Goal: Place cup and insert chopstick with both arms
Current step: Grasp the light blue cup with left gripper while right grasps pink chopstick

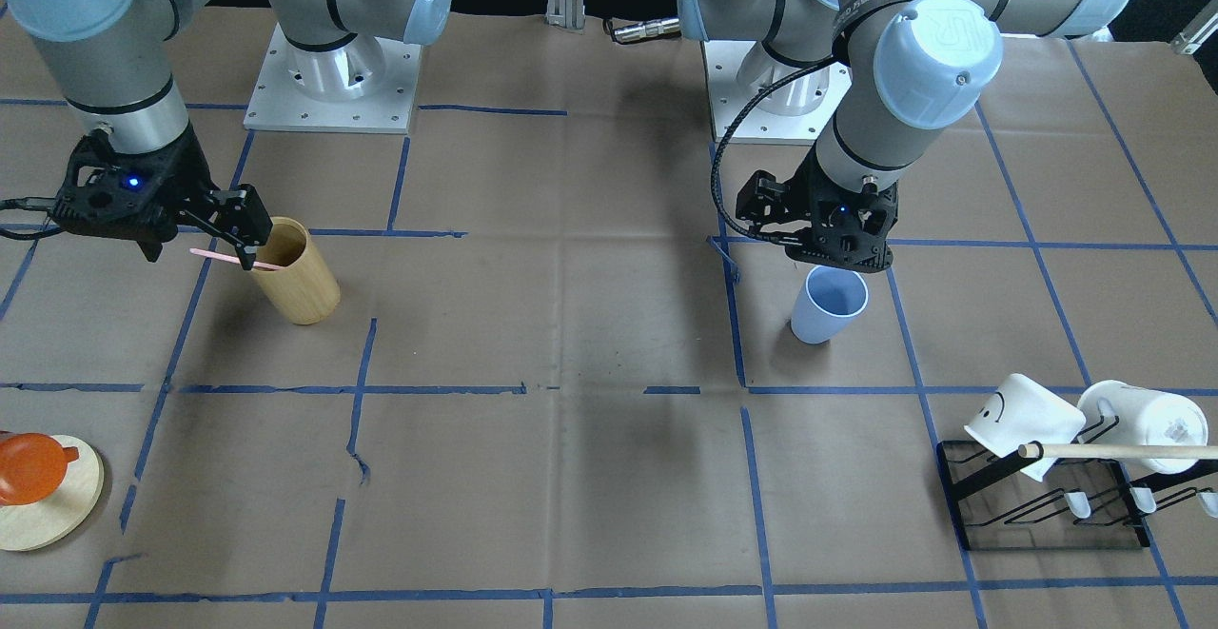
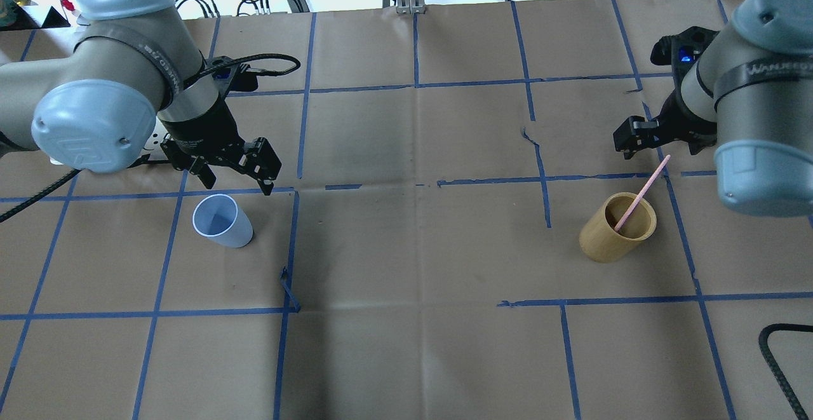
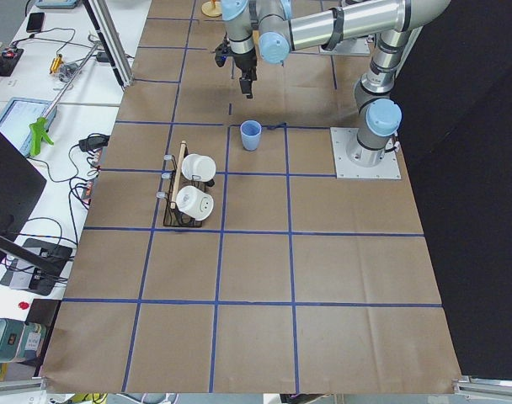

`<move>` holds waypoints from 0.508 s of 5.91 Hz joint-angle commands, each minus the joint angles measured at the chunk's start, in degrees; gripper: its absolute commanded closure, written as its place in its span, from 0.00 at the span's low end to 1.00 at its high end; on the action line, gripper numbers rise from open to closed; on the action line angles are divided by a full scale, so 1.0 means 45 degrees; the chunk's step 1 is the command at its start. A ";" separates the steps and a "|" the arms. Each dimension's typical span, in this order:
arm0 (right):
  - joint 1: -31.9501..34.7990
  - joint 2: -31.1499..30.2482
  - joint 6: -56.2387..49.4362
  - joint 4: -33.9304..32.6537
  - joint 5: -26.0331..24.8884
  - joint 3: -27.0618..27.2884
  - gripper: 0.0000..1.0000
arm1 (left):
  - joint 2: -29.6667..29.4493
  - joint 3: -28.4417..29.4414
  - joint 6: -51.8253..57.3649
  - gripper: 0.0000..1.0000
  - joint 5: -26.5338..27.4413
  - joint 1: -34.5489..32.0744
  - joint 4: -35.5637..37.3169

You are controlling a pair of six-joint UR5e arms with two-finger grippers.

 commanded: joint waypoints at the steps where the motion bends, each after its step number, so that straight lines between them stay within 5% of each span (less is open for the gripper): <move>1: -0.0022 -0.0085 0.0003 -0.0670 0.0005 0.0700 0.05 | -0.0906 -0.0199 0.0087 0.01 0.0060 0.0060 0.0991; 3: -0.0022 -0.0104 -0.0016 -0.0631 -0.0015 0.0701 0.60 | -0.1790 -0.0899 0.0067 0.01 0.0936 -0.0056 0.2107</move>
